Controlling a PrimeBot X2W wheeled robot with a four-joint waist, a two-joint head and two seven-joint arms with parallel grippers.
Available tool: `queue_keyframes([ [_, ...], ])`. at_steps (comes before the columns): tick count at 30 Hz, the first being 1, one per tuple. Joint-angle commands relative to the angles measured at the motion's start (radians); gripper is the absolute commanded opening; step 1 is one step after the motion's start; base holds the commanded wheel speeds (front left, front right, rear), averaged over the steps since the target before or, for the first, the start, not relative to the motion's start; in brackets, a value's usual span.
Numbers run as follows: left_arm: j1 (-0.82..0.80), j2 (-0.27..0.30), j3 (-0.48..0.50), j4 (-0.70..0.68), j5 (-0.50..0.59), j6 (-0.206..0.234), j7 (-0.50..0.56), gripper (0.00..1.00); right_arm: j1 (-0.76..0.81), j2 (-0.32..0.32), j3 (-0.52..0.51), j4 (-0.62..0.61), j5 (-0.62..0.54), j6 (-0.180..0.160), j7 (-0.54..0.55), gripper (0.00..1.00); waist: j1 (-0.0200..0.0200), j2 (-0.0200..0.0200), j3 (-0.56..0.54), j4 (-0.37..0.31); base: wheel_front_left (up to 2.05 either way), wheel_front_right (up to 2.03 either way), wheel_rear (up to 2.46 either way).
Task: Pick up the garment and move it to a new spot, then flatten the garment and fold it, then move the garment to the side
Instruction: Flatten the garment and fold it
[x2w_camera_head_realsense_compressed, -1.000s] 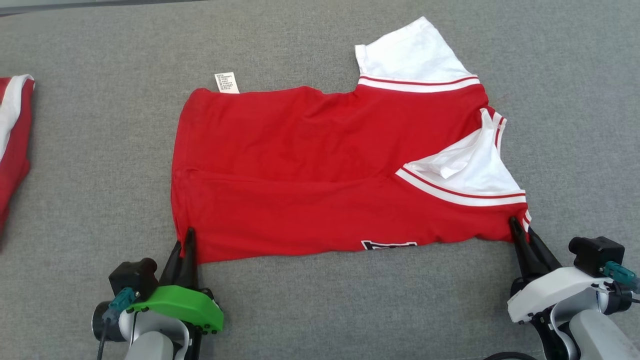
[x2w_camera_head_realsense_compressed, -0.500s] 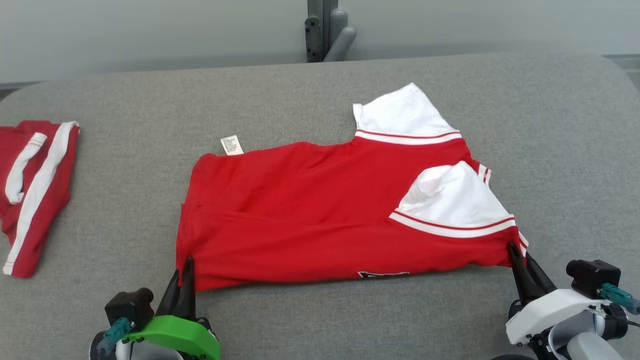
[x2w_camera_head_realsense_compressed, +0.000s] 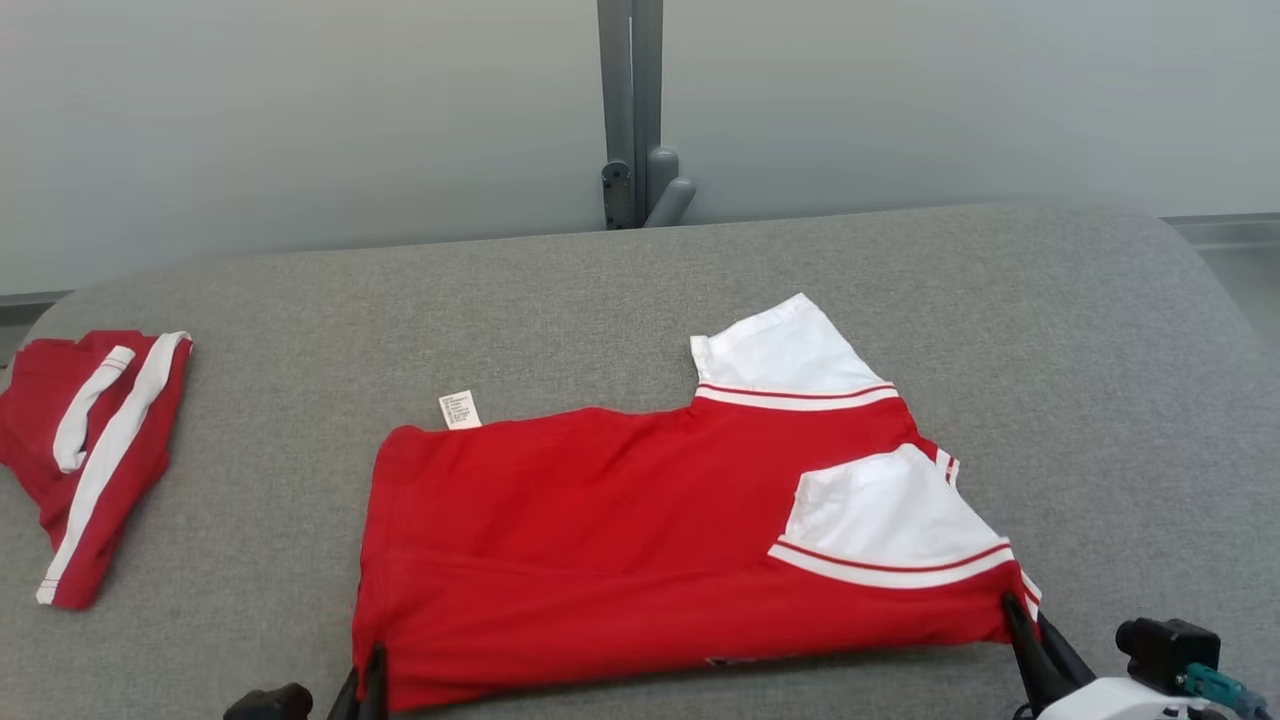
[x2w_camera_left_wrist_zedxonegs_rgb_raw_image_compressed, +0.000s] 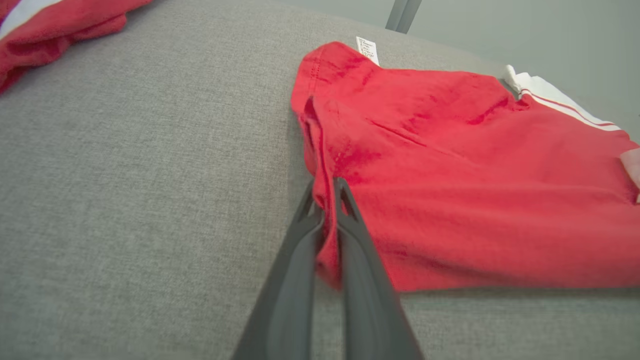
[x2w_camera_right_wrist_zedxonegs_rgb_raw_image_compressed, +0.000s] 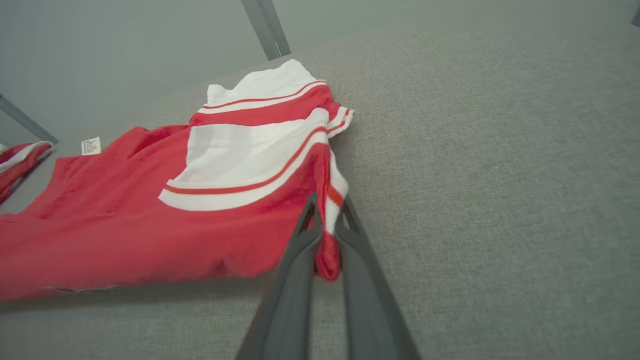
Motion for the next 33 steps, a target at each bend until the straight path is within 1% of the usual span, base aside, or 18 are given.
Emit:
queue_keyframes([
  [1,0.028,0.005,0.002,0.019,-0.005,-0.002,0.0,0.0,0.029,-0.007,0.005,0.005,0.005,-0.002,-0.001,0.0,0.0001,0.0001,0.01,-0.006,0.0,0.0,0.0],
  [8,0.055,0.005,0.002,0.054,-0.013,-0.002,0.0,0.0,0.065,-0.014,0.003,0.011,0.01,-0.002,-0.001,0.0,0.0001,0.0001,0.032,-0.015,0.0,0.0,0.0],
  [10,0.056,0.005,-0.001,0.066,-0.021,0.005,0.0,0.0,0.062,-0.016,-0.001,0.013,0.003,-0.002,-0.001,0.0,0.0001,0.0001,0.038,-0.015,0.0,0.0,0.0],
  [11,0.053,0.005,-0.005,0.071,-0.023,0.005,0.0,0.37,0.058,-0.018,-0.005,0.016,0.0,-0.002,-0.001,0.41,0.0001,0.0001,0.042,-0.014,0.0,0.0,0.0],
  [12,0.048,0.005,-0.008,0.072,-0.026,0.007,0.0,0.95,0.055,-0.017,-0.007,0.026,-0.002,-0.002,-0.001,1.0,0.0001,0.0001,0.045,-0.012,0.0,0.0,0.0],
  [13,0.043,0.005,-0.009,0.074,-0.029,0.012,0.0,1.0,0.047,-0.016,-0.012,0.028,-0.009,-0.002,-0.001,1.0,0.0001,0.0001,0.048,-0.011,0.0,0.0,0.0],
  [18,0.025,0.005,0.001,0.041,-0.017,0.037,0.0,1.0,0.016,-0.015,-0.077,0.017,-0.057,-0.002,-0.001,1.0,0.0001,0.0001,0.076,0.003,0.0,0.0,0.0],
  [23,-0.046,0.005,0.021,-0.016,0.039,0.031,0.0,1.0,-0.056,-0.012,-0.12,-0.022,-0.108,-0.001,-0.001,1.0,0.0001,0.0001,0.138,0.017,0.0,0.0,0.0],
  [27,-0.169,0.015,0.032,-0.006,0.081,0.023,0.0,1.0,-0.157,-0.018,-0.106,-0.039,-0.133,-0.001,-0.001,1.0,0.0001,0.0001,0.217,0.018,0.0,0.0,0.0],
  [33,-0.365,0.036,0.026,0.099,0.115,0.011,0.0,1.0,-0.292,-0.022,-0.048,-0.044,-0.143,-0.001,-0.001,1.0,0.0001,0.0001,0.307,0.005,0.0,0.0,0.0],
])
